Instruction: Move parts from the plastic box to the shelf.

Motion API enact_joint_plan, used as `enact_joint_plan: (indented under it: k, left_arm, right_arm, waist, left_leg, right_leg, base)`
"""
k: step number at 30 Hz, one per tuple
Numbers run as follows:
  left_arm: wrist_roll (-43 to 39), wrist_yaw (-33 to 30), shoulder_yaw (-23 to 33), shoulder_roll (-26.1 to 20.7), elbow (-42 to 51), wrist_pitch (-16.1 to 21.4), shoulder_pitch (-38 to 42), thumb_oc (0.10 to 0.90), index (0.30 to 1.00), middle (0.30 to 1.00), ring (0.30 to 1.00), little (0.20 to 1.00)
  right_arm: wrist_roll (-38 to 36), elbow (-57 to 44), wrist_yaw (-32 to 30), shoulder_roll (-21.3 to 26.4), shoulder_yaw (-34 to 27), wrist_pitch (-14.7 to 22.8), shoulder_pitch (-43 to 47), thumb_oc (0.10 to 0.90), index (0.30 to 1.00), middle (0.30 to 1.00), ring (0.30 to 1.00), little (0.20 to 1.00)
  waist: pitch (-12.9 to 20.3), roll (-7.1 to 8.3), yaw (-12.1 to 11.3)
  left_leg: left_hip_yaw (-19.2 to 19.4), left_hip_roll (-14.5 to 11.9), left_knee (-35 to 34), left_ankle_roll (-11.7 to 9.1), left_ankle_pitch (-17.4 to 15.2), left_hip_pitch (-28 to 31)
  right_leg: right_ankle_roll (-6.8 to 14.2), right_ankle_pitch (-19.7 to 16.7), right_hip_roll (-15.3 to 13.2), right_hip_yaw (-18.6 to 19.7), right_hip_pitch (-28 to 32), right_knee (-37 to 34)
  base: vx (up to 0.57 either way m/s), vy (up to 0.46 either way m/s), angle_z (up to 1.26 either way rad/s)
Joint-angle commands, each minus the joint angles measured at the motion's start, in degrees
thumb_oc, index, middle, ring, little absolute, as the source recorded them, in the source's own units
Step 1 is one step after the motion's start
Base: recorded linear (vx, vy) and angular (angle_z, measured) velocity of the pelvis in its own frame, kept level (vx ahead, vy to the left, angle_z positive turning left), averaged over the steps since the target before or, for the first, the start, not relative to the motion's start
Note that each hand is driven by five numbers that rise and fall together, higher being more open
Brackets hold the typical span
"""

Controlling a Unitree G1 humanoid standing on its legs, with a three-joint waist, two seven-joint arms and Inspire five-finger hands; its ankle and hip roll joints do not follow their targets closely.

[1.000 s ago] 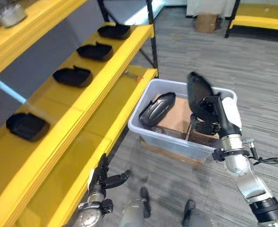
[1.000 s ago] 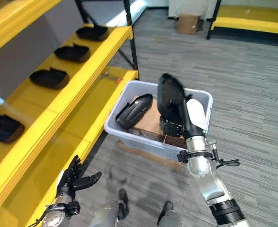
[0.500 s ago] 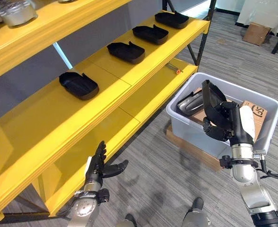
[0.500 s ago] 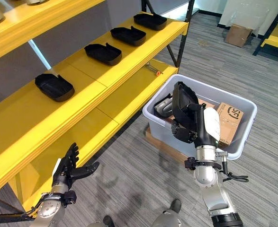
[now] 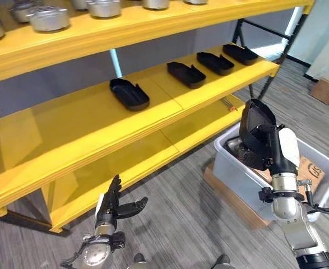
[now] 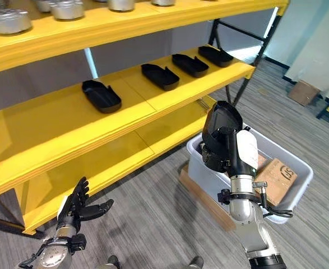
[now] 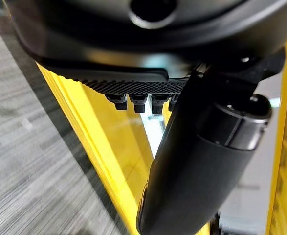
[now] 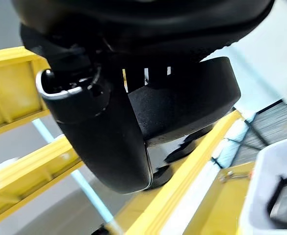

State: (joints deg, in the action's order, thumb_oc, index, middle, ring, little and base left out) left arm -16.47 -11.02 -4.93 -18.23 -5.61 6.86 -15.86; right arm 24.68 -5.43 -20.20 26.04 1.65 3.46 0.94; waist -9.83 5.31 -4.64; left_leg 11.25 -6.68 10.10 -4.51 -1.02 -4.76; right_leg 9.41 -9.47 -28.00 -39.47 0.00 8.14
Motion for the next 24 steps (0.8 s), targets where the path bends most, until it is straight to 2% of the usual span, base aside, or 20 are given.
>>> enact_joint_plan:
  k: [1, 2, 3, 4, 5, 6, 7, 8, 10, 12, 14, 16, 17, 19, 20, 21, 22, 24]
  left_arm:
    - [2.6, -2.5, 4.4, -1.6, 8.3, 5.9, 2.2, 0.9, 1.0, 1.0, 1.0, 1.0]
    - [2.6, -2.5, 4.4, -1.7, 8.2, 5.9, 2.3, 0.9, 1.0, 1.0, 1.0, 1.0]
    - [2.7, -2.4, 3.8, -2.2, 8.0, 6.0, 2.9, 0.9, 1.0, 1.0, 1.0, 1.0]
    - [2.9, -2.1, 2.5, -3.1, 7.3, 6.3, 4.3, 0.9, 1.0, 1.0, 1.0, 1.0]
    - [2.9, -1.6, 1.8, -3.4, 6.8, 6.3, 4.7, 0.9, 1.0, 1.0, 1.0, 1.0]
    - [2.9, -1.6, 1.8, -3.4, 6.8, 6.3, 4.8, 0.9, 1.0, 1.0, 1.0, 1.0]
    - [3.8, -0.8, 1.6, -3.3, 7.1, 6.5, 5.3, 0.9, 1.0, 1.0, 1.0, 1.0]
    - [3.9, -0.7, 1.5, -3.3, 7.2, 6.5, 5.7, 0.9, 1.0, 1.0, 1.0, 1.0]
    - [3.7, -0.6, 0.8, -3.5, 7.1, 6.9, 6.9, 0.9, 1.0, 1.0, 1.0, 1.0]
    - [3.7, -0.4, 0.4, -3.5, 7.1, 7.0, 7.2, 0.9, 1.0, 1.0, 1.0, 1.0]
    - [3.6, -0.4, 0.3, -3.5, 7.1, 7.1, 7.1, 0.9, 1.0, 1.0, 1.0, 1.0]
    - [3.6, -0.1, -0.1, -3.3, 6.4, 6.9, 7.4, 0.9, 1.0, 1.0, 1.0, 1.0]
    - [3.6, -0.2, 0.0, -2.8, 6.2, 6.8, 7.4, 0.9, 1.0, 1.0, 1.0, 1.0]
    - [3.5, -0.5, 0.3, -2.5, 6.5, 6.8, 7.0, 0.9, 1.0, 1.0, 1.0, 1.0]
    - [2.8, -0.5, 0.7, -2.2, 6.5, 6.8, 6.5, 0.9, 1.0, 1.0, 1.0, 1.0]
    - [2.8, -0.5, 0.7, -2.2, 6.6, 6.8, 6.4, 0.9, 1.0, 1.0, 1.0, 1.0]
    - [2.5, -0.5, 0.7, -2.0, 6.5, 6.8, 6.3, 0.9, 1.0, 1.0, 1.0, 1.0]
    - [1.5, -0.1, 0.6, -1.5, 6.6, 6.5, 5.5, 0.9, 1.0, 1.0, 1.0, 1.0]
  right_arm:
    - [2.7, -7.5, -2.7, 2.7, -0.9, 4.8, 9.3, 0.4, 0.3, 0.3, 0.3, 0.3]
    - [2.7, -7.5, -2.7, 2.7, -0.9, 4.8, 9.3, 0.4, 0.3, 0.3, 0.3, 0.3]
    - [2.7, -7.4, -2.7, 2.7, -1.3, 5.0, 8.9, 0.4, 0.3, 0.3, 0.3, 0.3]
    - [1.9, -7.7, -2.8, 3.1, -2.7, 5.4, 7.7, 0.4, 0.3, 0.3, 0.3, 0.3]
    - [1.2, -8.1, -2.6, 3.1, -3.3, 5.9, 6.9, 0.4, 0.3, 0.3, 0.3, 0.3]
    - [1.2, -8.1, -2.5, 3.1, -3.4, 5.9, 6.9, 0.4, 0.3, 0.3, 0.3, 0.3]
    - [0.8, -8.7, -2.4, 3.0, -3.4, 6.4, 6.7, 0.4, 0.3, 0.3, 0.3, 0.3]
    - [0.9, -8.9, -2.4, 3.1, -3.6, 6.5, 6.6, 0.4, 0.3, 0.3, 0.3, 0.3]
    - [1.0, -9.6, -2.3, 3.3, -4.1, 7.3, 6.3, 0.4, 0.3, 0.3, 0.3, 0.3]
    - [0.8, -10.0, -2.4, 3.6, -4.6, 7.5, 6.1, 0.4, 0.3, 0.3, 0.3, 0.3]
    - [1.0, -10.4, -2.4, 3.8, -4.9, 7.7, 6.0, 0.4, 0.3, 0.3, 0.3, 0.3]
    - [0.6, -11.5, -2.1, 3.8, -6.1, 8.5, 4.2, 0.4, 0.3, 0.3, 0.3, 0.3]
    - [0.0, -11.8, -1.8, 3.9, -6.1, 8.6, 4.1, 0.4, 0.3, 0.3, 0.3, 0.3]
    - [-0.4, -12.0, -1.8, 3.8, -5.9, 8.7, 4.4, 0.4, 0.3, 0.3, 0.3, 0.3]
    - [-1.1, -12.0, -1.8, 3.9, -5.8, 9.0, 4.4, 0.4, 0.3, 0.3, 0.3, 0.3]
    - [-1.2, -12.0, -1.8, 4.0, -5.9, 9.0, 4.4, 0.4, 0.3, 0.3, 0.3, 0.3]
    - [-1.3, -12.1, -1.8, 4.0, -5.9, 9.0, 4.3, 0.4, 0.3, 0.3, 0.3, 0.3]
    - [-1.8, -12.8, -1.6, 4.2, -6.1, 9.2, 4.1, 0.4, 0.3, 0.3, 0.3, 0.3]
  waist:
    - [2.0, -1.3, 0.5]
    - [2.0, -1.25, 0.5]
    - [1.8, -0.77, 1.5]
    - [1.9, -1.47, 4.2]
    - [1.7, -2.05, 5.1]
    - [1.9, -2.05, 5.0]
    - [1.3, -2.54, 5.6]
    - [1.1, -2.67, 6.2]
    - [0.0, -2.63, 7.7]
    - [-0.7, -2.06, 8.1]
    - [-0.9, -1.77, 8.3]
    - [-0.4, -0.7, 8.8]
    - [0.4, -0.24, 8.9]
    - [0.7, -0.32, 8.8]
    - [1.4, -0.64, 8.6]
    - [1.3, -0.52, 8.7]
    - [1.9, -0.77, 8.6]
    - [3.5, -1.26, 8.6]
  left_leg:
    - [-2.0, 3.5, -8.2, 5.1, -7.1, 8.3]
    - [-2.0, 3.5, -8.2, 5.2, -7.1, 8.3]
    - [-3.0, 4.4, -8.3, 5.7, -5.9, 7.4]
    - [-6.8, 5.3, -8.6, 6.0, -5.4, 6.9]
    - [-8.6, 5.7, -8.6, 6.1, -5.2, 6.8]
    - [-8.5, 5.7, -8.6, 6.0, -5.0, 6.5]
    - [-10.7, 6.8, -8.6, 5.8, -4.9, 6.8]
    - [-11.8, 7.0, -8.1, 5.7, -5.1, 6.6]
    - [-14.7, 7.7, -6.4, 5.3, -6.3, 6.8]
    - [-16.5, 8.2, -4.3, 5.2, -7.7, 7.0]
    - [-17.2, 8.2, -3.7, 5.1, -8.3, 7.2]
    - [-19.2, 8.8, -2.8, 4.8, -9.1, 7.3]
    - [-20.1, 8.3, -2.7, 4.3, -9.0, 7.6]
    - [-20.4, 7.6, -2.5, 3.9, -9.1, 7.9]
    - [-20.9, 6.1, -2.6, 3.5, -9.6, 8.3]
    - [-21.1, 6.2, -2.6, 3.3, -9.2, 8.1]
    - [-21.3, 5.4, -2.9, 3.2, -9.6, 8.5]
    - [-22.2, 3.3, -4.8, 2.2, -8.4, 9.0]
  right_leg:
    - [5.0, -5.1, -1.3, 10.8, -1.7, 3.5]
    - [5.0, -4.9, -1.5, 11.0, -2.0, 3.9]
    - [3.6, -4.9, 0.1, 15.9, -3.1, 3.8]
    - [1.8, -1.2, 7.5, 28.9, -5.3, 3.4]
    - [0.8, 1.6, 11.1, 33.4, -6.2, 3.3]
    - [0.7, 1.5, 11.1, 33.5, -6.6, 3.4]
    - [0.6, 1.1, 11.7, 34.9, -8.7, 0.1]
    - [0.7, 0.2, 11.4, 34.8, -9.0, -1.0]
    - [1.4, -0.3, 12.2, 40.0, -10.9, -4.6]
    - [1.9, -2.0, 11.8, 41.5, -11.2, -6.1]
    - [2.0, -2.0, 12.0, 41.9, -11.2, -6.5]
    - [2.4, -1.9, 12.1, 43.1, -9.5, -7.1]
    - [2.6, -1.9, 12.3, 43.2, -9.0, -6.3]
    - [2.7, -1.9, 12.7, 42.7, -8.9, -5.6]
    - [2.4, 0.0, 13.7, 42.0, -8.0, -5.2]
    - [2.3, -0.3, 13.6, 42.0, -8.2, -5.1]
    - [2.1, 1.2, 14.2, 41.7, -7.5, -5.0]
    - [1.3, 3.3, 15.1, 40.3, -6.8, -4.3]
  base:
    - [0.03, 0.116, 0.56]
    - [-0.02, 0.1, 0.59]
    - [0.02, 0.139, 0.85]
    - [0.05, 0.193, 1.11]
    - [0.09, 0.142, 1.39]
    - [0.12, 0.097, 1.44]
    - [0.11, 0.028, 1.19]
    - [0.13, 0.012, 0.78]
    - [0.14, -0.078, 1.04]
    - [0.16, -0.132, 1.39]
    - [0.08, -0.107, 1.09]
    - [0.09, -0.181, 0.34]
    - [0.17, -0.279, 0.52]
    - [0.12, -0.223, 0.4]
    - [0.03, -0.138, 0.14]
    - [0.12, -0.185, 0.04]
    - [0.08, -0.189, 0.1]
    - [0.1, -0.196, 0.24]
